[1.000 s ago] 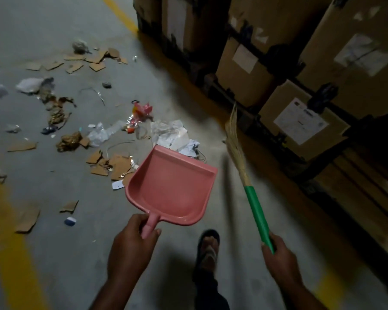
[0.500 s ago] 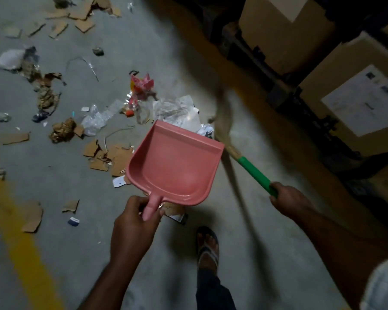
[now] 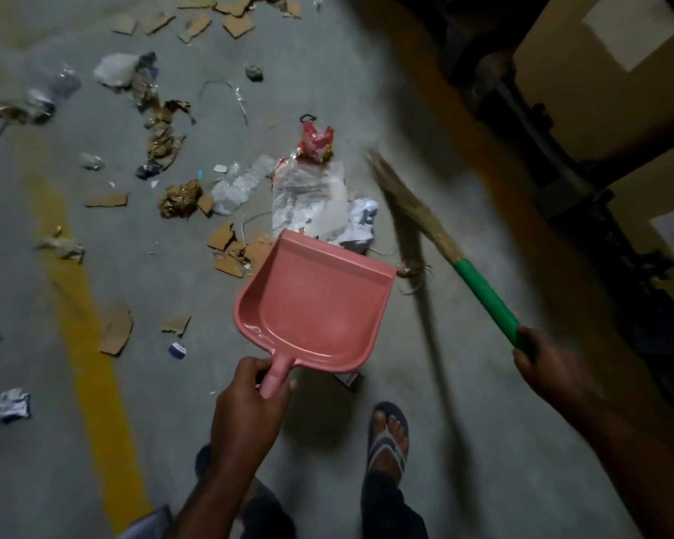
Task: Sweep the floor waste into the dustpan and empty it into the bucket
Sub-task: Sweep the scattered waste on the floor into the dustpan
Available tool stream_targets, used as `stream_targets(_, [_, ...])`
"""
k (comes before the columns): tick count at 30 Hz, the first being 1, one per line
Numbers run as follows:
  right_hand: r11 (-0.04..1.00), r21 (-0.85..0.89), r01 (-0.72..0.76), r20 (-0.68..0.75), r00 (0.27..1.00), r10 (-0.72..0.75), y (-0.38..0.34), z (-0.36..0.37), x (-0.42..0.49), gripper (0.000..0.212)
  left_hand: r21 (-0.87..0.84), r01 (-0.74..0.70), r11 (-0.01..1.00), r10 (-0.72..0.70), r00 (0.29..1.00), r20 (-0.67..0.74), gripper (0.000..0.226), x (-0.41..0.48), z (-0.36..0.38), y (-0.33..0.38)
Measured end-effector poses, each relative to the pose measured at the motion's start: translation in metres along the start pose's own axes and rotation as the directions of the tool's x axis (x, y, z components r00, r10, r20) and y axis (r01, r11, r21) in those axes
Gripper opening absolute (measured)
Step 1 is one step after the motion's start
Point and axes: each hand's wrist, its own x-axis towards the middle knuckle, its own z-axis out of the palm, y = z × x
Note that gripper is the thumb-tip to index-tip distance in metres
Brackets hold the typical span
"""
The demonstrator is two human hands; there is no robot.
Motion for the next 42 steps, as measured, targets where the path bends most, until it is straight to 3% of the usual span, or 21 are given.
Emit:
stream_targets(6, [0.985,0.172,0.012,-0.181,0.983,0.019,-0.071,-0.02,-0.044,0.047,-0.104,-0.005,0.995,-0.002,0.998,-0.066,0.026,0.016,-0.03,-0.015])
stream_targets(10, [0.971,0.179,0.157,-0.186,0.975,-0.123,-0.156,-0.002,-0.075,0.047,-0.199,-0.003,0.98,-0.028,0.988,-0.15,0.028,0.013,-0.059,-0.037])
stream_targets(15, [0.901,0.173,0.397,0.021,0.913,-0.407,-0.276,0.067,-0.111,0.044,-0.305,0.026,0.952,-0.098,0.969,-0.225,0.029,0.02,-0.098,-0.081])
stream_targets(21, [0.766,0.109,0.634,0.356,0.695,-0.625,-0.413,0.163,-0.19,0.044,-0.364,0.086,0.927,-0.216,0.918,-0.333,0.029,0.023,-0.149,-0.147])
stream_targets(25, [0.708,0.153,0.69,0.56,0.53,-0.637,-0.486,0.218,-0.261,0.042,-0.429,0.106,0.897,-0.281,0.885,-0.371,0.033,0.024,-0.176,-0.189])
stream_targets(30, [0.726,0.148,0.671,0.681,0.463,-0.567,-0.539,0.254,-0.323,0.035,-0.44,0.153,0.885,-0.344,0.852,-0.395,0.034,0.026,-0.209,-0.233])
stream_targets(34, [0.803,0.15,0.577,0.678,0.531,-0.508,-0.556,0.272,-0.339,0.029,-0.433,0.148,0.889,-0.339,0.849,-0.405,0.033,0.026,-0.228,-0.263])
stream_targets(37, [0.911,0.211,0.355,0.565,0.716,-0.41,-0.539,0.293,-0.334,0.035,-0.454,0.132,0.881,-0.331,0.858,-0.392,0.033,0.024,-0.237,-0.275])
stream_targets(42, [0.946,0.307,0.106,0.434,0.869,-0.239,-0.512,0.264,-0.332,0.027,-0.468,0.109,0.877,-0.318,0.862,-0.395,0.03,0.019,-0.242,-0.283])
